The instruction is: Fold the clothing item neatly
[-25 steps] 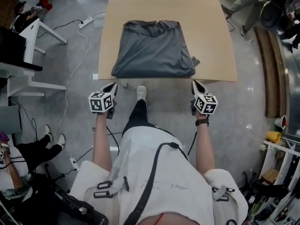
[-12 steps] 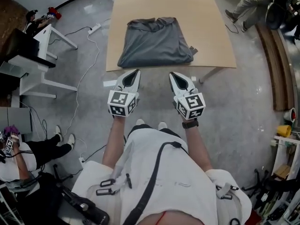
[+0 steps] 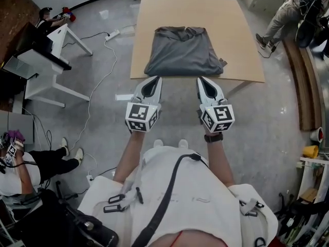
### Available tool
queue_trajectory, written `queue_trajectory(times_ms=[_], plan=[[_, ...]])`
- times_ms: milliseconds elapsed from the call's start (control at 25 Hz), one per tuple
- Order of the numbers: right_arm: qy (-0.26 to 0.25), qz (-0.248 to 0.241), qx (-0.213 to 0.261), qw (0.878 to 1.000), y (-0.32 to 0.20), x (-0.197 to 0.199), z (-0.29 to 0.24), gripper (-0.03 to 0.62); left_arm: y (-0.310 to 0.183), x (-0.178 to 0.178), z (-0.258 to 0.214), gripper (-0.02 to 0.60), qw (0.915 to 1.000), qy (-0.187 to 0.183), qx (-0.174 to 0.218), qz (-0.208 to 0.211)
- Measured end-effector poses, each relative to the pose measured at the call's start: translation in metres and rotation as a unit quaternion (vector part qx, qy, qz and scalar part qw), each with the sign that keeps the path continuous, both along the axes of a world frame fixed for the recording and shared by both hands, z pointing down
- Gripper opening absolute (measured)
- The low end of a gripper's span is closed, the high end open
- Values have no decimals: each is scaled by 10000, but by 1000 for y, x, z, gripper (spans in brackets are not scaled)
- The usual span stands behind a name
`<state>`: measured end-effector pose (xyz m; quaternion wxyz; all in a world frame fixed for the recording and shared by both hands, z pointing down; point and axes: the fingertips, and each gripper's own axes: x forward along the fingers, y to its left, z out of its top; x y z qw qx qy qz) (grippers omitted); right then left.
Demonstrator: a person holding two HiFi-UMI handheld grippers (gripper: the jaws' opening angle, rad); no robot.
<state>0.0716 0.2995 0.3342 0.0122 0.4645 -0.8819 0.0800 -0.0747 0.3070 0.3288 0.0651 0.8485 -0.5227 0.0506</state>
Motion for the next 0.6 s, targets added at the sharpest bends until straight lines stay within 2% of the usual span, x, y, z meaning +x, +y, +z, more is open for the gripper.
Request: queue_trajectory(times_ms=[240,600], plan=[[92,-260,39,9996,14,-49,-4,6,7,-36,3,2,9999,81,-63,-133],[164,-198,52,9997,27,-68,-4,6,13,-49,11,2,9997,165,-179,38]])
